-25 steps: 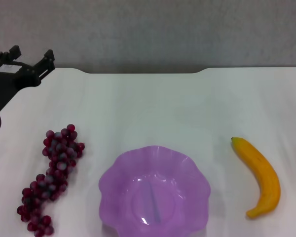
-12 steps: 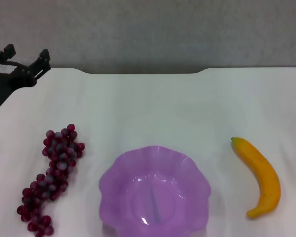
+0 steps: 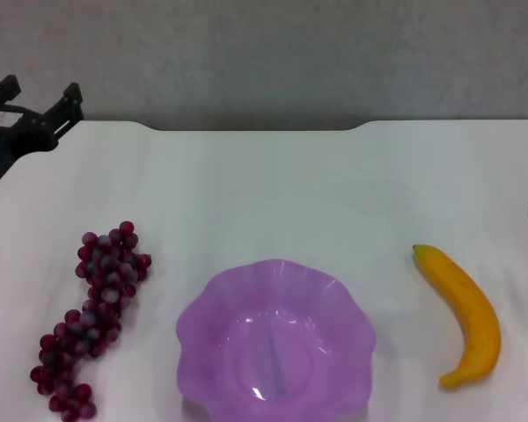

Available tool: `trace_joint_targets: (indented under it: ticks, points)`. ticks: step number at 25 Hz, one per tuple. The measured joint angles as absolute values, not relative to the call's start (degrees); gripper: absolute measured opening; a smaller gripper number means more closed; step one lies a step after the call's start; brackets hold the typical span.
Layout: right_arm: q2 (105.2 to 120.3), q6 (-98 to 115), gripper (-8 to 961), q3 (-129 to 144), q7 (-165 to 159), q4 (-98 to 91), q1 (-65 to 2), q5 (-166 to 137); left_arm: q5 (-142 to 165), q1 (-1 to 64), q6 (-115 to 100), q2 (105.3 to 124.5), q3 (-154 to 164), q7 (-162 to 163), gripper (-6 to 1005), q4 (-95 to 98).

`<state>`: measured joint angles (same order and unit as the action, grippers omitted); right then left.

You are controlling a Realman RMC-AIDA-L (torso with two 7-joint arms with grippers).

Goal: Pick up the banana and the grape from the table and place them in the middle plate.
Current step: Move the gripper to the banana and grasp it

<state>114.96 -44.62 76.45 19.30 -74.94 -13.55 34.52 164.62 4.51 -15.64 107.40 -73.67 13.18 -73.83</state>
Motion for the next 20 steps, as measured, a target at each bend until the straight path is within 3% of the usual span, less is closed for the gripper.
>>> trace_joint_targets:
  ticks: [20]
  points:
    - [114.92,-46.72,639,86.12,15.49,-67.18,-19.85,34.27,164.62,4.48,-15.55,107.40,-73.89,12.48,834,-73.92]
